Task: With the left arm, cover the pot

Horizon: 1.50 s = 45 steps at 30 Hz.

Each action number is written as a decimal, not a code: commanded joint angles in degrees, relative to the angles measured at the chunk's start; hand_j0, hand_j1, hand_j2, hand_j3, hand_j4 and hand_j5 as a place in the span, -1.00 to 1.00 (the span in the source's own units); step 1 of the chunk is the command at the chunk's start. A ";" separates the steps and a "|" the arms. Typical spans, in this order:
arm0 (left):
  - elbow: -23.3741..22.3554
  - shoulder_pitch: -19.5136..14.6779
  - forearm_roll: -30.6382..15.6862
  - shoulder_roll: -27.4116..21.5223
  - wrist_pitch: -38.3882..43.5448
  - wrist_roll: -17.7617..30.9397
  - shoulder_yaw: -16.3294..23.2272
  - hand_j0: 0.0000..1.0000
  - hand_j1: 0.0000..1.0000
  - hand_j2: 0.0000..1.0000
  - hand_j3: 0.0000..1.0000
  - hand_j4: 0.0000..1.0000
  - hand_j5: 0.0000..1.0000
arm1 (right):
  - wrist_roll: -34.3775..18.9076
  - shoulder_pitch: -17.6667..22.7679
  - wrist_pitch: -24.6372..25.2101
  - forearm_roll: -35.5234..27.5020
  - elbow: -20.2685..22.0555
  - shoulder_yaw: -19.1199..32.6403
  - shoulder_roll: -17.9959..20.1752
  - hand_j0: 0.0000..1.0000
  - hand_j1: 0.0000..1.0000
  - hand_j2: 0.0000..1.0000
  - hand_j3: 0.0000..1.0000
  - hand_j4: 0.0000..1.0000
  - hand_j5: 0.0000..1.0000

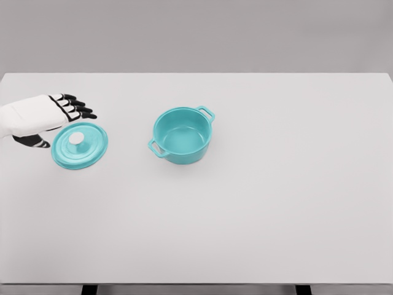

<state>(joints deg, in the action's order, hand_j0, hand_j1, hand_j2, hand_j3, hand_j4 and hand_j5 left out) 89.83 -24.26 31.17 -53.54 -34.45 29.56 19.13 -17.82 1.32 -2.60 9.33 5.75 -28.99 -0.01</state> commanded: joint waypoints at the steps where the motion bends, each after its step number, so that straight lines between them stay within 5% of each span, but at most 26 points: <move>1: -0.01 0.00 -0.14 0.01 0.08 0.33 0.03 1.00 1.00 1.00 1.00 1.00 1.00 | -0.02 0.09 0.05 -0.02 -0.21 -0.02 0.01 1.00 1.00 1.00 1.00 1.00 1.00; 12: -4.83 -0.17 1.09 -1.04 -0.55 0.77 -0.06 1.00 1.00 1.00 1.00 1.00 1.00 | -0.02 0.18 0.05 -0.02 -0.30 -0.02 0.01 1.00 1.00 1.00 1.00 1.00 1.00; 14: -6.95 -2.72 0.56 -2.18 -0.55 0.06 0.99 1.00 1.00 1.00 1.00 1.00 1.00 | -0.02 0.17 0.05 -0.02 -0.21 -0.02 0.01 1.00 1.00 1.00 1.00 1.00 1.00; 16: -12.92 -10.79 -5.05 -3.06 -0.55 -0.03 13.01 1.00 1.00 1.00 1.00 1.00 1.00 | -0.02 0.18 0.05 -0.02 -0.21 -0.02 0.01 1.00 1.00 1.00 1.00 1.00 1.00; 18: -13.63 -17.39 -5.15 -3.42 -0.55 0.50 22.34 1.00 1.00 1.00 1.00 1.00 1.00 | -0.02 0.18 0.05 -0.02 -0.21 -0.02 0.01 1.00 1.00 1.00 1.00 1.00 1.00; 25: -10.82 -25.57 -5.33 -2.71 -0.55 0.15 36.06 1.00 1.00 1.00 1.00 1.00 1.00 | -0.02 0.18 0.05 -0.02 -0.30 -0.02 0.01 1.00 1.00 1.00 1.00 1.00 1.00; 39: -9.15 -27.33 -5.33 -3.33 -0.55 0.15 37.21 1.00 1.00 1.00 1.00 1.00 1.00 | -0.02 0.18 0.05 -0.02 -0.21 -0.02 0.01 1.00 1.00 1.00 1.00 1.00 1.00; 45: -11.43 -27.25 -5.15 -2.98 -0.55 0.06 37.91 0.85 0.85 0.85 0.85 0.85 0.85 | -0.02 0.17 0.05 -0.02 -0.30 -0.02 0.01 1.00 1.00 1.00 1.00 1.00 1.00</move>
<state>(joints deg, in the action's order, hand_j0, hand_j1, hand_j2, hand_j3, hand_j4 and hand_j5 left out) 78.94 -51.42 26.15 -56.58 -35.11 29.65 56.79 -17.82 1.49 -2.54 9.34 5.48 -28.99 -0.01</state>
